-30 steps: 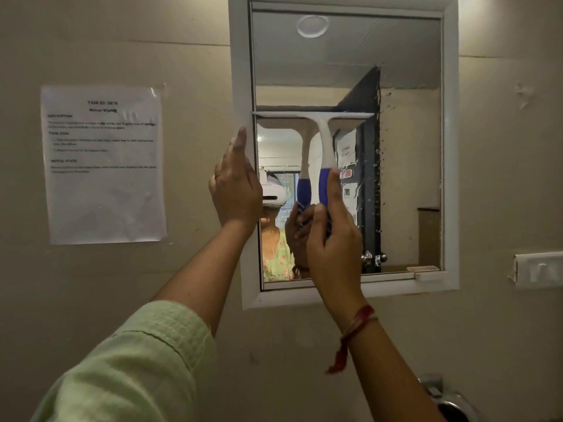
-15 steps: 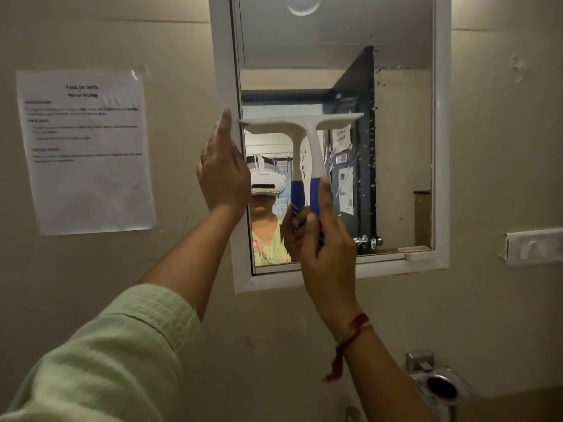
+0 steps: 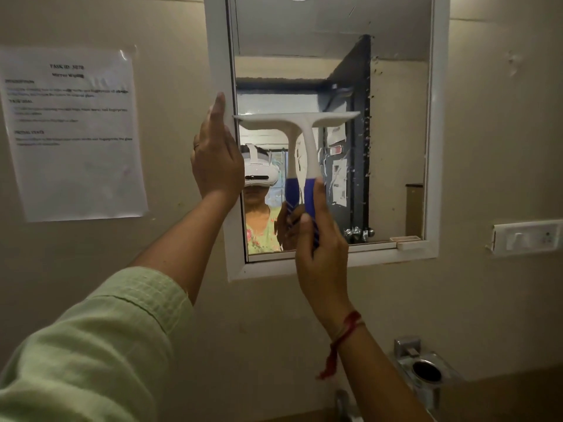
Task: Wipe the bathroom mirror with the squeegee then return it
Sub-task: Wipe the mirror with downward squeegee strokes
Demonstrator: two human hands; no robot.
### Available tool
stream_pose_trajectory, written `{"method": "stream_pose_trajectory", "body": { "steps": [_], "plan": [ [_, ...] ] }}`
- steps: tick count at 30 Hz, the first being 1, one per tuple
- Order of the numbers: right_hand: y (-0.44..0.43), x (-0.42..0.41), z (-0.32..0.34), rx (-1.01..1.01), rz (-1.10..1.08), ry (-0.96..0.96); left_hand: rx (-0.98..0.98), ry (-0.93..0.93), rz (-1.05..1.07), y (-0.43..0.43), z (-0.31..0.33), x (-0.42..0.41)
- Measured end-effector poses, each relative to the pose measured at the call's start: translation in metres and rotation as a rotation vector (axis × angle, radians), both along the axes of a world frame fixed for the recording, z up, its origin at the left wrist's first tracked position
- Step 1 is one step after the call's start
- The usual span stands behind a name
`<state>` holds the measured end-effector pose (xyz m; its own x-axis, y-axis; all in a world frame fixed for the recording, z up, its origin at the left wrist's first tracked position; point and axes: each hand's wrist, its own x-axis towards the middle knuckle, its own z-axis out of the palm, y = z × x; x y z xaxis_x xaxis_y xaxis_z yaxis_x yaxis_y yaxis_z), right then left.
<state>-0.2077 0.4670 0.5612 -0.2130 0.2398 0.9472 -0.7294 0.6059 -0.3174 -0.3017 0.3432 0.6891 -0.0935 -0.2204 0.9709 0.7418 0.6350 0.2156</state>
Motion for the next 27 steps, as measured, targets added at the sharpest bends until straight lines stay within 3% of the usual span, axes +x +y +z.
{"method": "stream_pose_trajectory", "body": {
  "steps": [7, 14, 22, 27],
  "plan": [
    [0.000, 0.000, -0.063, 0.004, 0.099, -0.135, 0.020, 0.031, -0.016, 0.001, -0.001, -0.002],
    [0.003, 0.001, -0.017, -0.028, 0.146, -0.049, 0.025, 0.040, -0.031, -0.001, 0.002, -0.001],
    [0.001, 0.002, -0.077, -0.022, 0.120, -0.157, 0.045, 0.043, -0.060, 0.000, 0.002, -0.002],
    [0.010, -0.001, -0.038, 0.014, 0.098, -0.062, 0.027, 0.031, -0.098, -0.002, 0.002, -0.001]
  ]
}}
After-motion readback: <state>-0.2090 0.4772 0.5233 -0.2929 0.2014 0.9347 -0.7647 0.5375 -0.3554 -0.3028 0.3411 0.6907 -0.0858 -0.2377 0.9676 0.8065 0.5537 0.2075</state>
